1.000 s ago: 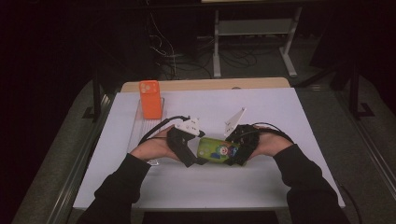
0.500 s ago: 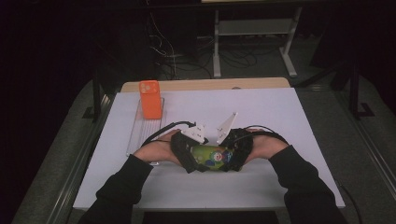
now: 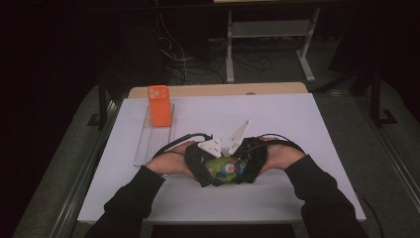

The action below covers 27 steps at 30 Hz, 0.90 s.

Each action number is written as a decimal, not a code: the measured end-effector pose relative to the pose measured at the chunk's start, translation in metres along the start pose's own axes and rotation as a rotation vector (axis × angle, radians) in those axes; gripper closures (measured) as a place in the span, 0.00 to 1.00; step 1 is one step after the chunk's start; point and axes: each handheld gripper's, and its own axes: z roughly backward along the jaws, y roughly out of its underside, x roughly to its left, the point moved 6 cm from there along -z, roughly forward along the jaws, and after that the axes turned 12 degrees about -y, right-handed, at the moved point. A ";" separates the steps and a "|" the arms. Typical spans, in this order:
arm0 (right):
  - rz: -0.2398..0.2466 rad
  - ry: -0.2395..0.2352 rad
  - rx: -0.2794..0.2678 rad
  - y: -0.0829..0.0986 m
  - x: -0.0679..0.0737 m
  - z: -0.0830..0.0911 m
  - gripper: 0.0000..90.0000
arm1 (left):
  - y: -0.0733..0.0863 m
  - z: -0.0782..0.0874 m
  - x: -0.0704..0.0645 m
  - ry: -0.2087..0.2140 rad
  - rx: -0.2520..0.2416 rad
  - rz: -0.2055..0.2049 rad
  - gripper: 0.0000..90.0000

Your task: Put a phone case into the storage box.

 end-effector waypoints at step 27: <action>-0.054 0.030 -0.108 0.008 -0.001 0.018 0.10 | 0.003 0.004 0.002 0.003 -0.008 0.049 0.17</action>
